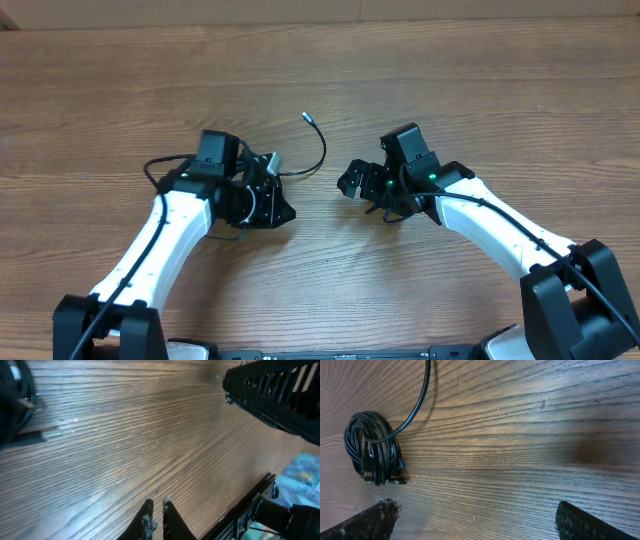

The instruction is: Untangle cables

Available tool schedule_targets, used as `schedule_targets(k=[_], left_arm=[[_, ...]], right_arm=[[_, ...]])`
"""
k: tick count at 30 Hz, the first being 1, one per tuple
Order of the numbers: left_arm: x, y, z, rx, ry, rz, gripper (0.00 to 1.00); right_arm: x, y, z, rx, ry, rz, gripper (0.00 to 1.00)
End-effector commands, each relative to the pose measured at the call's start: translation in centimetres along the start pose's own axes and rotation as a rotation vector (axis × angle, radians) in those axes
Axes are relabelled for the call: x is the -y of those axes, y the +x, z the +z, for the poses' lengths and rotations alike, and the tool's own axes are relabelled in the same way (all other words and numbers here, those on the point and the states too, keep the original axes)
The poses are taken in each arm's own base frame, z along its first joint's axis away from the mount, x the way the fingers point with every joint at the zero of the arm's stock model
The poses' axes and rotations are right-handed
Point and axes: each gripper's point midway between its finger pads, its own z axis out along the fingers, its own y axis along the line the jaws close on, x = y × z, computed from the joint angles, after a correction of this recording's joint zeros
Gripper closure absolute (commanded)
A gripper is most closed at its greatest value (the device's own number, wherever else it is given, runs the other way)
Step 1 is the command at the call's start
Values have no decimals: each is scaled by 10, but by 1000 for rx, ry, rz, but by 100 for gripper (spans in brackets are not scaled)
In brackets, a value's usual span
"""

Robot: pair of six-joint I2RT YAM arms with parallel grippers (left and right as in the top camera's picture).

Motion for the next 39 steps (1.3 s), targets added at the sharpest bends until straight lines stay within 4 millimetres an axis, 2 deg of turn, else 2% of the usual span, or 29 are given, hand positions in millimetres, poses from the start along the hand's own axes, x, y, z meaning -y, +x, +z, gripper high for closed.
schedule_targets(k=[1,8,15,17,25,31,34,37,38,39], left_arm=[[-4,5,13,-34,-9,-31,88],[-12,9,27,-70,-41,-61,89],[-24,13,36,-88,-139,-79,83],[-26,11,38,-77,-166,-80,81],[-32,3,41,-25,-254,-119,83],[-41,-11,42,58,-354,-135,80],[-40,-17,43,85,-364,-115,83],[-43,-22,43,109,-394,-101,87],[-43,-23,43,114,-396,-99,96],[-43,-25,42,120,-394,-98,96]], right_arm=[[3,1,2,5,12,0,0],[3,1,2,5,12,0,0],[3,0,2,6,12,1,0],[3,0,2,6,12,1,0],[3,0,2,6,12,0,0],[2,0,2,9,10,-1,0],[2,0,2,8,10,-1,1],[2,0,2,8,10,-1,20],[2,0,2,8,10,-1,32],[2,0,2,9,11,-1,43]])
